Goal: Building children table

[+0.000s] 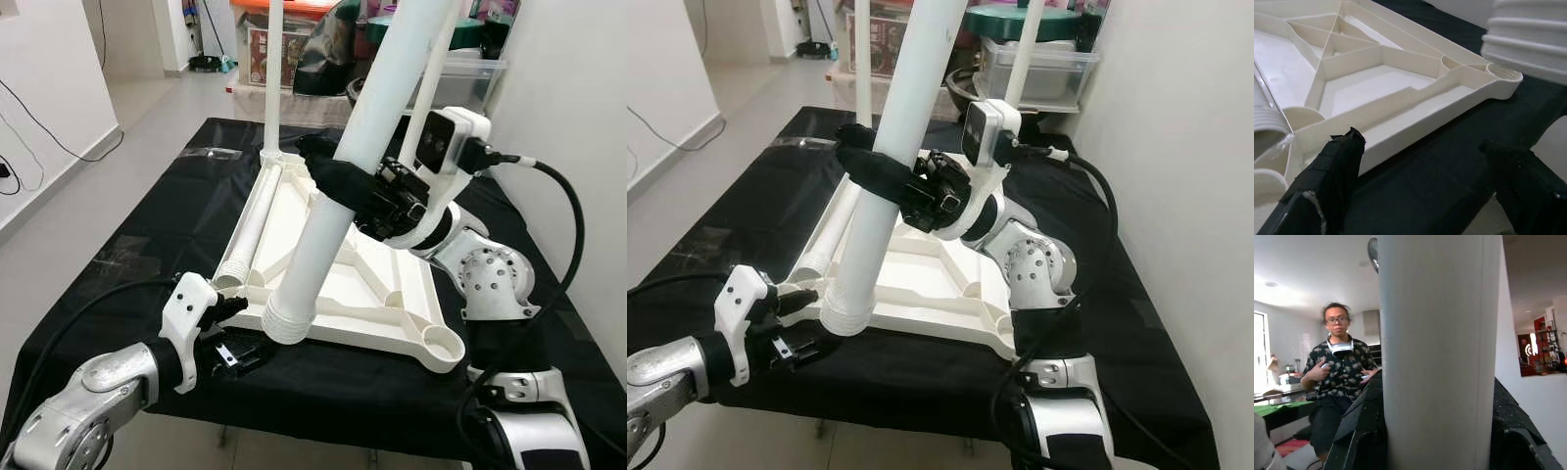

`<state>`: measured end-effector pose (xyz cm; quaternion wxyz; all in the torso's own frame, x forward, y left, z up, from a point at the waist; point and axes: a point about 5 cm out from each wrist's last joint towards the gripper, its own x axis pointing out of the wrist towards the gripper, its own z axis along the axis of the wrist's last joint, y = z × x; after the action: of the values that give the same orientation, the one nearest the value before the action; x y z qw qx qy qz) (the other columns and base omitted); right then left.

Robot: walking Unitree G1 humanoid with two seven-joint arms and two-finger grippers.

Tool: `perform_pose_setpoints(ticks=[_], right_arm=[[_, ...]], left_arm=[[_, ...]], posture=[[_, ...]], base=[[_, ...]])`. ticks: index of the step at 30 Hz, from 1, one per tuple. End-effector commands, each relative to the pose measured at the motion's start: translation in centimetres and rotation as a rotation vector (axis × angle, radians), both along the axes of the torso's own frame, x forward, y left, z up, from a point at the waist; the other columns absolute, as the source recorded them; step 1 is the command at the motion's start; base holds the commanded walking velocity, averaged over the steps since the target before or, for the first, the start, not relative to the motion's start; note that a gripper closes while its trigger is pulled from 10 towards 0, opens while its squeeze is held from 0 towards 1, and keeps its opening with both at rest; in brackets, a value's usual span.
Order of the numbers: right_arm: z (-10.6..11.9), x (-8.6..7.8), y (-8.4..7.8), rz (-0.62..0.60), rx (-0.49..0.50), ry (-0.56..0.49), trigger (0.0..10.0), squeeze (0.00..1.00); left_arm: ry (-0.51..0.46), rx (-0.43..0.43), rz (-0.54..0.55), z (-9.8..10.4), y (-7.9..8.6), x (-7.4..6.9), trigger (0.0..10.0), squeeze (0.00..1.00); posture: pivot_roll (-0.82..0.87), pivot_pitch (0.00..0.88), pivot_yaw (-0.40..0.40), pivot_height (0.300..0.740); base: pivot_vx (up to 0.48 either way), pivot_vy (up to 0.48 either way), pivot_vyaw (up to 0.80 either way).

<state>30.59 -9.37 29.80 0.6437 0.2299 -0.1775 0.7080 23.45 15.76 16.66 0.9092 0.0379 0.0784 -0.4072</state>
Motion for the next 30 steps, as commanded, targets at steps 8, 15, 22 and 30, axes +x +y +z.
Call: perform_pose_setpoints(ticks=[8, 15, 22, 30], right_arm=[[-0.6, -0.1, 1.0, -0.001, -0.028, -0.007, 0.0, 0.0], [-0.9, -0.1, 1.3, -0.012, -0.048, -0.006, 0.0, 0.0], [-1.2, 0.0, 1.9, -0.039, -0.071, 0.005, 0.0, 0.0], [-1.4, -0.3, 2.2, -0.029, -0.079, 0.001, 0.0, 0.0]], left_arm=[[0.017, 0.009, -0.037, -0.3, -0.3, -0.3, 10.0, 0.0], [-0.005, -0.008, -0.095, 0.3, -1.2, -0.1, 10.0, 0.0], [-0.067, -0.105, -0.132, 1.9, -2.7, 1.3, 10.0, 0.0], [-0.09, -0.127, -0.128, 2.4, -2.9, 2.1, 10.0, 0.0]], posture=[[0.15, 0.0, -0.065, 0.74], [0.14, 0.0, -0.06, 0.74], [0.13, 0.0, -0.054, 0.74], [0.12, 0.0, -0.051, 0.74]], base=[[0.0, 0.0, 0.0], [0.0, 0.0, 0.0], [0.0, 0.0, 0.0], [0.0, 0.0, 0.0]])
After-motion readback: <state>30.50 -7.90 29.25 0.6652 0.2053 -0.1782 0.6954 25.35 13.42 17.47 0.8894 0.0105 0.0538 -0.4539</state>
